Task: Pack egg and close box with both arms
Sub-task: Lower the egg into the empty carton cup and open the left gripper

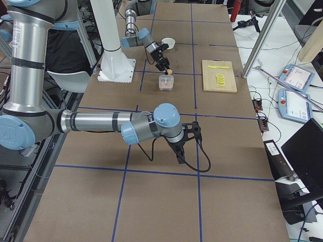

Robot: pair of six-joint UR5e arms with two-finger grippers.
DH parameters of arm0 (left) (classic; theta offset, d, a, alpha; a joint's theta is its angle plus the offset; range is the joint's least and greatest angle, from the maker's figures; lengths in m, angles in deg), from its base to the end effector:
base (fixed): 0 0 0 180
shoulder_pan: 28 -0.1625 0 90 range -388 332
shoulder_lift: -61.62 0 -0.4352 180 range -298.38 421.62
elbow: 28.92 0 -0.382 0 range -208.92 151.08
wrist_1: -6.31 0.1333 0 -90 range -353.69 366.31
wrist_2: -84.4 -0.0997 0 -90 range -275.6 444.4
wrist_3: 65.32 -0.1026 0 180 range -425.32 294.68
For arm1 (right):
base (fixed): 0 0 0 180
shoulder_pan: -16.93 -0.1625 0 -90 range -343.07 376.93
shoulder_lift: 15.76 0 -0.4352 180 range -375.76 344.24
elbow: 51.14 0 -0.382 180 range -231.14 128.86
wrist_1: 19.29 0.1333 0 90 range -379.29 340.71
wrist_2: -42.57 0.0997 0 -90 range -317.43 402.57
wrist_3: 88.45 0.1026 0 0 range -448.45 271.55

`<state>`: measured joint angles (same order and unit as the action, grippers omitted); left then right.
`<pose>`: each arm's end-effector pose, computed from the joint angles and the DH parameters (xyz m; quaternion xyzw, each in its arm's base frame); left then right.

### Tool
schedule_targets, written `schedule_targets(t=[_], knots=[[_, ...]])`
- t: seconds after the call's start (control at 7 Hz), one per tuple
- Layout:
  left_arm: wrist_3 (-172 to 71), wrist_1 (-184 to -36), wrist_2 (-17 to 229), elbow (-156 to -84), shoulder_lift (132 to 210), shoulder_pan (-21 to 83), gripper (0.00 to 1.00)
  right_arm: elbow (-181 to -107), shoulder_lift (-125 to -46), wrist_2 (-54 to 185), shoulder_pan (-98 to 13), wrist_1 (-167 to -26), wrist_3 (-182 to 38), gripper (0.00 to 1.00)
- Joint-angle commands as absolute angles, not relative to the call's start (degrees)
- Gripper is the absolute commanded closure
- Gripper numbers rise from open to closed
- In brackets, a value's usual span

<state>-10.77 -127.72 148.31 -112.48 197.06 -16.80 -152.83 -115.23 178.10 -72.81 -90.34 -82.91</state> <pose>0.6623 -0.3130 0.1397 0.4109 0.5260 0.0069 0.7446 0.0581 -0.4293 0.6080 0.1499 -0.3885 -0.0293 0.9087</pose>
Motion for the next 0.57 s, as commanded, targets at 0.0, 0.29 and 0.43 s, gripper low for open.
schedule_targets(t=[0.0, 0.29, 0.43], knots=[[-17.48, -133.74, 148.65, -112.85, 194.26, -17.19, 1.00, -152.74, -115.16, 178.10, -72.81, -90.30, -82.91, 0.00], [-21.28, -140.18, 151.37, -112.41, 192.58, -17.63, 1.00, -152.74, -115.08, 178.10, -72.81, -90.30, -82.91, 0.00], [-21.38, -140.29, 151.38, -112.32, 192.66, -17.80, 1.00, -152.74, -115.08, 178.10, -72.81, -90.30, -82.91, 0.00]])
